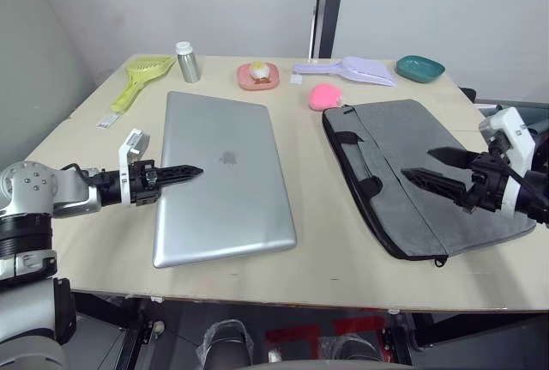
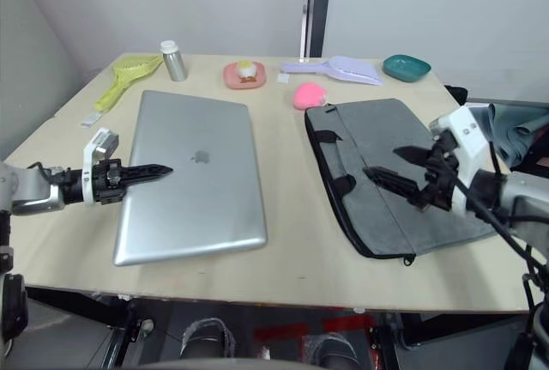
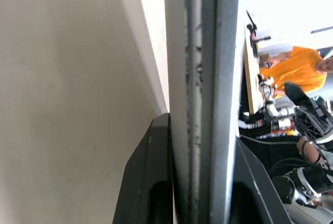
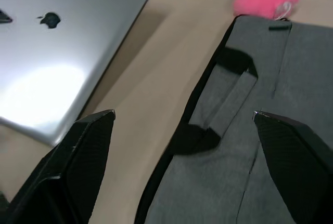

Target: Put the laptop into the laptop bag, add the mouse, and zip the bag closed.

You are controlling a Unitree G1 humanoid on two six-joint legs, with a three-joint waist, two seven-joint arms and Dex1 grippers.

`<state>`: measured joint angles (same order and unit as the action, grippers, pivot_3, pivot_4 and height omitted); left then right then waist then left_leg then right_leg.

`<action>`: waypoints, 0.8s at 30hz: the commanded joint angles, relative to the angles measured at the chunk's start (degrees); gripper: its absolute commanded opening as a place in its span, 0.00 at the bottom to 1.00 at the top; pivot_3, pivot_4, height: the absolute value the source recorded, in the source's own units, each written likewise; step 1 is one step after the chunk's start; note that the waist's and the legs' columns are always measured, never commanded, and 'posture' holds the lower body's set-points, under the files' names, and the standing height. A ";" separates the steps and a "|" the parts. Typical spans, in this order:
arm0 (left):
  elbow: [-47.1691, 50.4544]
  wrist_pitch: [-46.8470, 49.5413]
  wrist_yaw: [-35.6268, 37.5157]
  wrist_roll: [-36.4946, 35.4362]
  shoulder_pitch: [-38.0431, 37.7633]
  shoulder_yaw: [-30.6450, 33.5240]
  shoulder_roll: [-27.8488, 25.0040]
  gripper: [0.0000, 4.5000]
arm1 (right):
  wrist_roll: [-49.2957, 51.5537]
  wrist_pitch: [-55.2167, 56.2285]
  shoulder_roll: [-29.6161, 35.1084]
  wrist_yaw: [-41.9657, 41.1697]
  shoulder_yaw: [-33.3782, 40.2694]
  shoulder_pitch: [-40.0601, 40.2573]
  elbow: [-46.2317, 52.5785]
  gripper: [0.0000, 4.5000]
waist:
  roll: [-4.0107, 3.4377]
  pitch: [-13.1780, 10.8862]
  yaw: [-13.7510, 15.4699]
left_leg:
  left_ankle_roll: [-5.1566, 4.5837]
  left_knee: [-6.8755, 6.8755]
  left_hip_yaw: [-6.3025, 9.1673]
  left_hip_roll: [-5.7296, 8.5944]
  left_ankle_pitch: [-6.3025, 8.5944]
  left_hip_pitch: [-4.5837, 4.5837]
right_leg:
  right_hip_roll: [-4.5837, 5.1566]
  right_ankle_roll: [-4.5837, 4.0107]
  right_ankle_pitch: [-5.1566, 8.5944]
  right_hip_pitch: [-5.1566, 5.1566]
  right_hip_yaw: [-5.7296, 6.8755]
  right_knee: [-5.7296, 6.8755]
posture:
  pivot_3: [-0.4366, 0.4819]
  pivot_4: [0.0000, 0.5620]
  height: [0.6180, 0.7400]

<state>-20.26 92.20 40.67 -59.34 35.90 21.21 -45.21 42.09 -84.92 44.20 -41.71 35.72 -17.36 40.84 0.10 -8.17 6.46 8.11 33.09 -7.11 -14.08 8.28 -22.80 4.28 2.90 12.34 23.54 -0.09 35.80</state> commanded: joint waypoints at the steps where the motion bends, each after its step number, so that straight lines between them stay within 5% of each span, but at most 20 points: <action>1: 0.32 0.30 -0.75 -3.44 3.96 0.73 2.92 0.10 | -4.25 -0.51 -2.17 9.41 -8.50 -3.72 -1.57 0.99 | 0.00 0.00 -0.20 | 0.00 0.05 0.00 0.00 -0.01 0.00 | 0.00 0.00 -0.01 0.00 -0.01 0.04 | 0.48 0.27 1.00; 12: -2.36 0.30 -9.67 -9.32 7.75 2.33 11.58 0.10 | -14.61 4.66 -11.94 23.83 -24.53 -6.72 -12.29 0.99 | -0.01 -0.01 -0.27 | 0.07 -0.07 0.13 0.00 -0.03 -0.27 | -0.05 0.29 -0.17 0.18 0.15 -0.02 | 0.48 0.27 1.00; 24: -2.81 0.30 -16.01 -10.66 8.59 5.36 15.26 0.10 | -20.84 11.85 -13.01 25.47 -35.93 -1.98 -18.11 0.93 | -0.02 -0.01 -0.32 | 0.08 0.04 0.18 -0.01 -0.04 -0.18 | -0.04 0.63 -0.37 0.07 0.15 0.07 | 0.48 0.27 1.00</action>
<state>-24.08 92.21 23.49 -66.41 41.68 23.23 -30.05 22.35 -73.60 30.74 -16.51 1.39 -20.60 24.94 0.08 -8.18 6.14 8.20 33.15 -6.92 -14.08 8.24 -22.95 4.23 3.52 11.97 23.56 0.07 35.87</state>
